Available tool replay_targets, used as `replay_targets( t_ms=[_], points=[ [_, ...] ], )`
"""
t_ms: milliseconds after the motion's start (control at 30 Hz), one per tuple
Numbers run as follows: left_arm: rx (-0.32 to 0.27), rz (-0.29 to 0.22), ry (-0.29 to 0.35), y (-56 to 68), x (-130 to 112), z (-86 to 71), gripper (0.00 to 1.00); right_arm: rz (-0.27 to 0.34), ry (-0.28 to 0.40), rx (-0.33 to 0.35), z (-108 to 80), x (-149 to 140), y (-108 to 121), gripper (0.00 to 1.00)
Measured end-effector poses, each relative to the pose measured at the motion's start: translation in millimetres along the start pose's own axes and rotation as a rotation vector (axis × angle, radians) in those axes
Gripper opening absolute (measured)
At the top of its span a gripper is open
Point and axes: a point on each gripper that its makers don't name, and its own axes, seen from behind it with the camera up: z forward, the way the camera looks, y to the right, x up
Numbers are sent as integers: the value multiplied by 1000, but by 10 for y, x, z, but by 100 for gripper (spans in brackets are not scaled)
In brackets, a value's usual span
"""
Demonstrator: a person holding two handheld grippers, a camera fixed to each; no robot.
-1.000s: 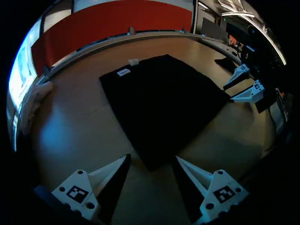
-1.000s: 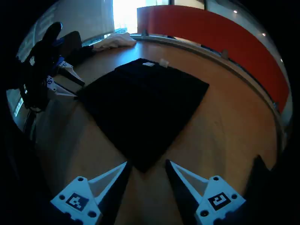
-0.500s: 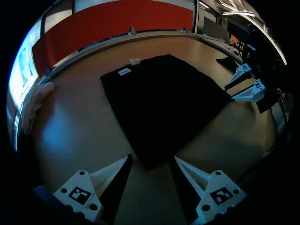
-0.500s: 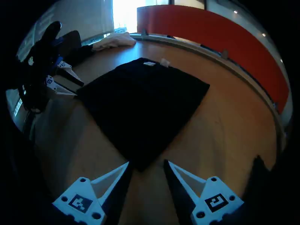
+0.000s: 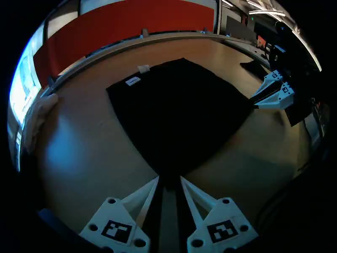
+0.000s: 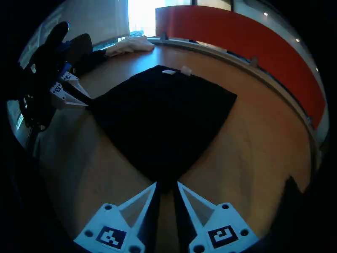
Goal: Fold towel
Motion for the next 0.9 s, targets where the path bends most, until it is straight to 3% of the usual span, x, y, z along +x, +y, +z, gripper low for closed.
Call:
replay_targets(
  t_ms=[100, 567, 900],
  points=[
    [3, -5, -1, 13, 10, 8, 12, 11, 1, 0, -8, 6, 9, 16],
    [-7, -53, 8, 80, 107, -51, 11, 41, 51, 1, -164, 156, 68, 15],
    [-3, -96, 44, 73, 376, -305, 11, 43, 114, -7, -463, 442, 115, 14]
  ],
)
